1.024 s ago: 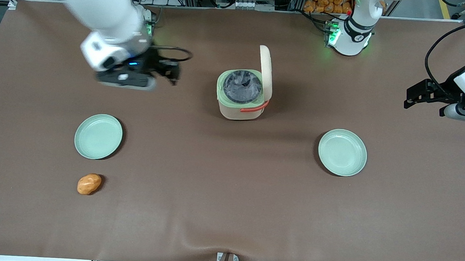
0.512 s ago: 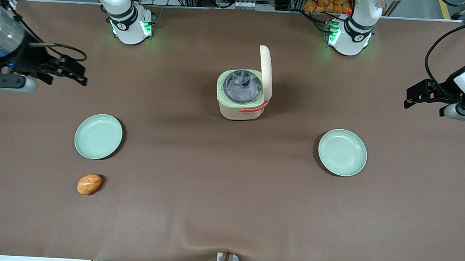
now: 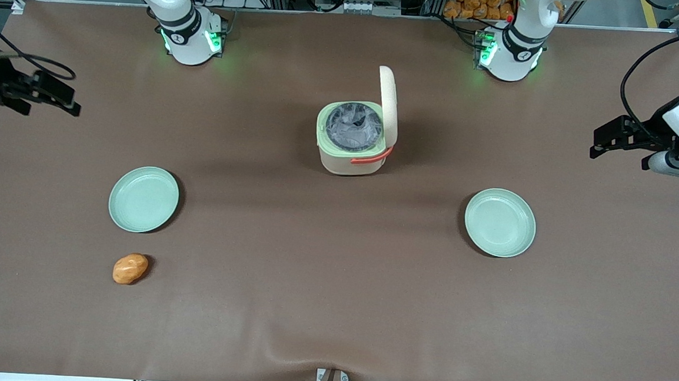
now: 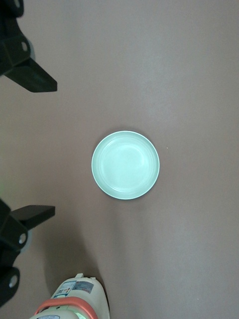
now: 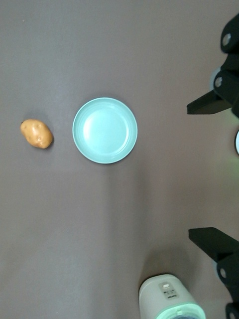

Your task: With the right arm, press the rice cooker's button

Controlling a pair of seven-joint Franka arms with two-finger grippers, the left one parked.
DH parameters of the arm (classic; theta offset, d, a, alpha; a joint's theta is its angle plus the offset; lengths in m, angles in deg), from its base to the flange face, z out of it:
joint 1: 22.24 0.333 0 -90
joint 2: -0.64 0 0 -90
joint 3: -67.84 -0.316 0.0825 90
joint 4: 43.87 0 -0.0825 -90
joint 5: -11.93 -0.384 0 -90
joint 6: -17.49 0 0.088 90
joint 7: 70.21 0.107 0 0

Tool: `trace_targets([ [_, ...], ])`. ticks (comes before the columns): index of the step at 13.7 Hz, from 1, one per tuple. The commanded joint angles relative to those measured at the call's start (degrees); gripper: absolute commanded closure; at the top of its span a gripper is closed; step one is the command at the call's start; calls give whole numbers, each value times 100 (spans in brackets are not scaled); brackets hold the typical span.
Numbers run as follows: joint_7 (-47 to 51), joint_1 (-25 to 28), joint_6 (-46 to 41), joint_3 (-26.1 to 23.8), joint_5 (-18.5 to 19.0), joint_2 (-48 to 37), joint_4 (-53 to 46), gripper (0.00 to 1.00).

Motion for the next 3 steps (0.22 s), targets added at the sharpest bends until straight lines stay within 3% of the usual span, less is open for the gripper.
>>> trace_targets([
  [1, -123, -48, 44, 61, 104, -208, 185, 0],
  [3, -158, -48, 26, 62, 402, -208, 124, 0],
])
